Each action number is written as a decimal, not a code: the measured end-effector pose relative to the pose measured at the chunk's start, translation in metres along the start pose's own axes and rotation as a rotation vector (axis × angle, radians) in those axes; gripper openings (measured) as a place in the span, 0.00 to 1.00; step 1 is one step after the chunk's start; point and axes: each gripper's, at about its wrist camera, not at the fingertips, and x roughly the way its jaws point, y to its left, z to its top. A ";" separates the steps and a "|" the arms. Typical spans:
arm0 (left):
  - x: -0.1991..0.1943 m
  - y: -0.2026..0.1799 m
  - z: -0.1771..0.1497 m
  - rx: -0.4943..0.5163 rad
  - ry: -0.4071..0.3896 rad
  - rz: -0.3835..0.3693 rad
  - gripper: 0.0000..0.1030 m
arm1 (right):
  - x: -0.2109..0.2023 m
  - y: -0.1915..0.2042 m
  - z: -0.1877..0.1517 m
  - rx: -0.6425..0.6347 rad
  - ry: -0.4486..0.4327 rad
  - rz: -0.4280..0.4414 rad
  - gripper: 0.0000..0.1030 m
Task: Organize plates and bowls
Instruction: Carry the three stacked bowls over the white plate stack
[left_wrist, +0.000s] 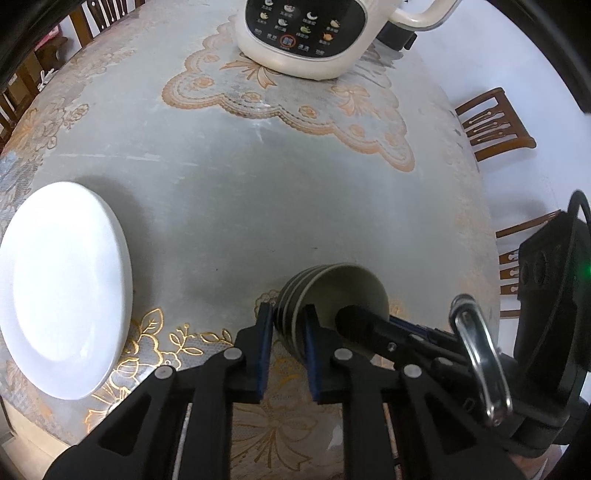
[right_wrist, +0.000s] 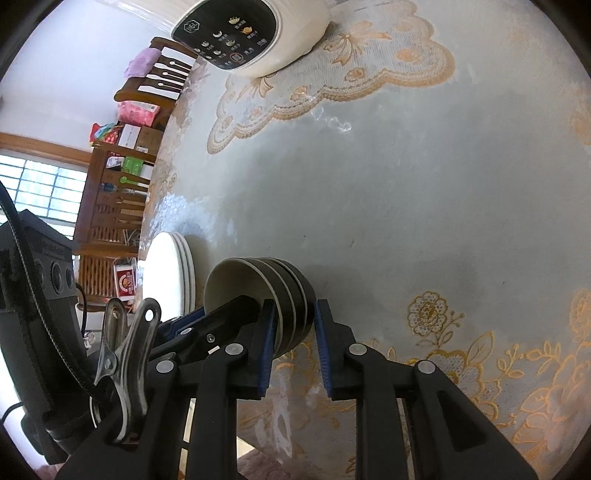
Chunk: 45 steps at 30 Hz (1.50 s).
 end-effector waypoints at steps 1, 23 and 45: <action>-0.001 0.001 0.000 -0.004 0.000 -0.002 0.14 | 0.000 0.001 0.000 0.000 0.002 -0.001 0.22; -0.061 0.058 -0.008 -0.092 -0.097 0.027 0.14 | 0.015 0.074 0.000 -0.105 0.015 0.030 0.22; -0.085 0.151 0.000 -0.214 -0.126 0.066 0.14 | 0.079 0.151 0.014 -0.180 0.096 0.054 0.22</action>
